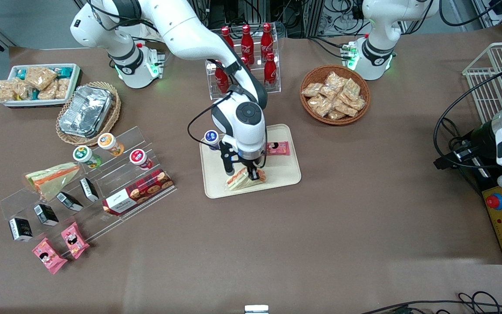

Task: Place sandwich on tray
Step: 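Lower the sandwich onto the tray and open the right gripper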

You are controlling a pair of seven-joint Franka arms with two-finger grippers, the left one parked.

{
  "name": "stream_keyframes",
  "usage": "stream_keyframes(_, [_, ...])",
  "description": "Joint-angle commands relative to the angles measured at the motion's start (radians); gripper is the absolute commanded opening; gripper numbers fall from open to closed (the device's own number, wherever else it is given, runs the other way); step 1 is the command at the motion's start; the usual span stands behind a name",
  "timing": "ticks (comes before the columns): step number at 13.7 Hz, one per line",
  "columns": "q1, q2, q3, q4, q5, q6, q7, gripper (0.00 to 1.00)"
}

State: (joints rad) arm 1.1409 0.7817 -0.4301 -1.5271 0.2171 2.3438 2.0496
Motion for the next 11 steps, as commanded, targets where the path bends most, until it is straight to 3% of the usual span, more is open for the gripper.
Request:
stream_keyframes(1, [-0.013, 0.01, -0.013, 0.01, -0.028, 0.017, -0.011, 0.87])
stream_keyframes(2, [-0.024, 0.01, -0.013, 0.01, -0.036, 0.017, -0.022, 1.0])
stream_keyframes(7, [-0.079, -0.05, -0.006, 0.013, 0.014, 0.002, -0.189, 1.0])
stream_keyframes(11, [-0.105, -0.162, -0.007, 0.015, 0.105, -0.084, -0.328, 1.0])
